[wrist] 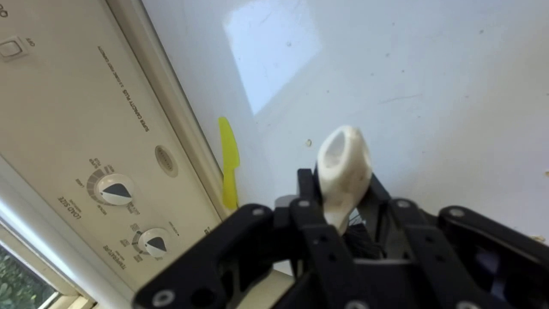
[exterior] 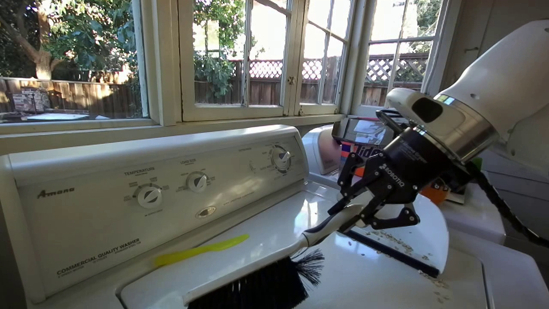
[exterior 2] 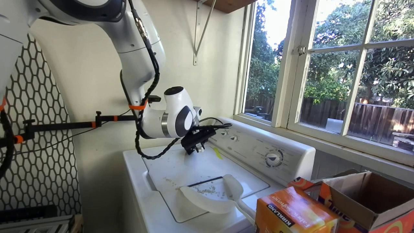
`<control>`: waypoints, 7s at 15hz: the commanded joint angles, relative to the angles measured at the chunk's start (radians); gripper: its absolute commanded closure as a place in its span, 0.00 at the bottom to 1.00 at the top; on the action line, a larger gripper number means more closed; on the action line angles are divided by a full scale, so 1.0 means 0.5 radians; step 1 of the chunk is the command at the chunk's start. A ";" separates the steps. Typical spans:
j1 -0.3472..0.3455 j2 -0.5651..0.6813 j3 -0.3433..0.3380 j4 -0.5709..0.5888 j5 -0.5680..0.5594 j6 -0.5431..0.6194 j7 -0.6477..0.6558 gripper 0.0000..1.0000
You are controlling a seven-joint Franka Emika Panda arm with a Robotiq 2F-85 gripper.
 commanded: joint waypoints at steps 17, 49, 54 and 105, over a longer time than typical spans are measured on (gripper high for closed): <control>0.502 -0.055 -0.551 -0.138 0.001 0.582 -0.618 0.93; 0.103 -0.061 -0.163 -0.549 -0.075 1.058 -1.424 0.93; 0.233 -0.234 -0.307 -0.738 0.286 0.996 -1.624 0.93; 0.272 0.006 0.088 -0.481 0.799 1.204 -1.921 0.93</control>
